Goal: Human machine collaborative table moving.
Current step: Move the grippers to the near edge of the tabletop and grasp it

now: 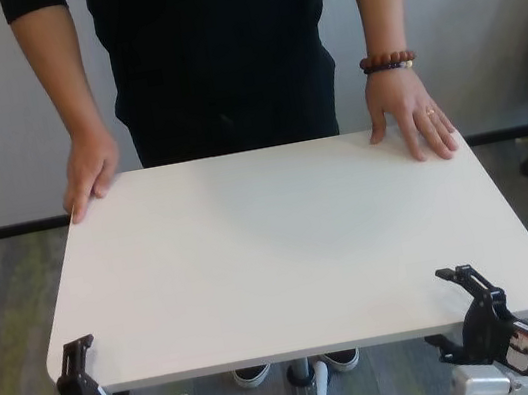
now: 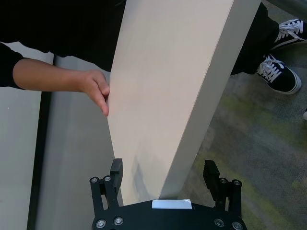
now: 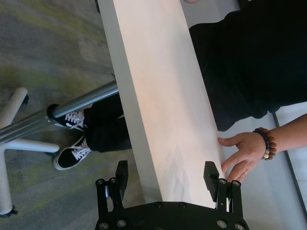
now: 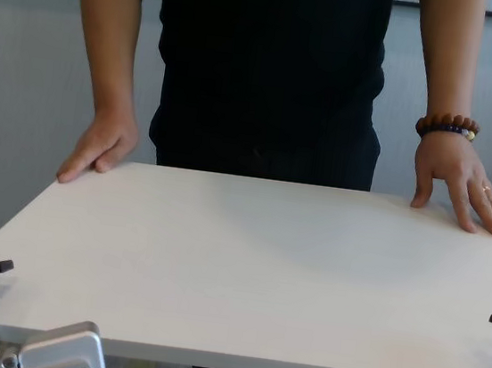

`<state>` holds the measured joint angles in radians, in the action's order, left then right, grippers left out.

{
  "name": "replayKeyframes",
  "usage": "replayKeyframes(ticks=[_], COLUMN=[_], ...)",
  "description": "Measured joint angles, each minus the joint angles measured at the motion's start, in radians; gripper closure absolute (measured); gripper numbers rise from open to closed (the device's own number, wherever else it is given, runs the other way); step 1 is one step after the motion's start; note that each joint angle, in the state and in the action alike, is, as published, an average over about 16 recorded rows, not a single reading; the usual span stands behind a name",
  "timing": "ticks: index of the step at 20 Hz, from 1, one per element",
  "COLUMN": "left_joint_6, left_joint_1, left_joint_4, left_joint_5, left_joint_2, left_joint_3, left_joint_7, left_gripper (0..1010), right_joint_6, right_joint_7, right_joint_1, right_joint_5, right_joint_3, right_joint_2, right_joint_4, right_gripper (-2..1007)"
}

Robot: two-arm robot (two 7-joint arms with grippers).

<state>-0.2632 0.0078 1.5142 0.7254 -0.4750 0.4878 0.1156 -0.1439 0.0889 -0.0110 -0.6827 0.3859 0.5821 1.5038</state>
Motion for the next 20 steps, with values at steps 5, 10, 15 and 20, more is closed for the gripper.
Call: replayKeyframes(ticks=[5, 10, 15, 20], left_joint_6=[-0.005, -0.008, -0.01, -0.011], left_joint_1=[0.0, 0.001, 0.001, 0.001], left_joint_4=[0.002, 0.003, 0.004, 0.004], left_joint_5=[0.001, 0.001, 0.001, 0.002], left_joint_2=[0.0, -0.001, -0.001, -0.001], left_joint_3=[0.0, 0.0, 0.001, 0.001], left_joint_7=[0.001, 0.001, 0.001, 0.001], left_gripper=[25, 25, 25, 25], right_joint_6=[0.028, 0.062, 0.092, 0.104], right_joint_7=[-0.014, -0.037, -0.063, -0.086], right_joint_1=[-0.003, -0.009, -0.013, -0.009], right_joint_5=[-0.062, -0.134, -0.201, -0.243], right_joint_3=[0.008, 0.02, 0.036, 0.05], right_joint_2=[0.012, 0.025, 0.034, 0.034], right_joint_4=[0.013, 0.029, 0.039, 0.033], right_gripper=[0, 0, 0, 0])
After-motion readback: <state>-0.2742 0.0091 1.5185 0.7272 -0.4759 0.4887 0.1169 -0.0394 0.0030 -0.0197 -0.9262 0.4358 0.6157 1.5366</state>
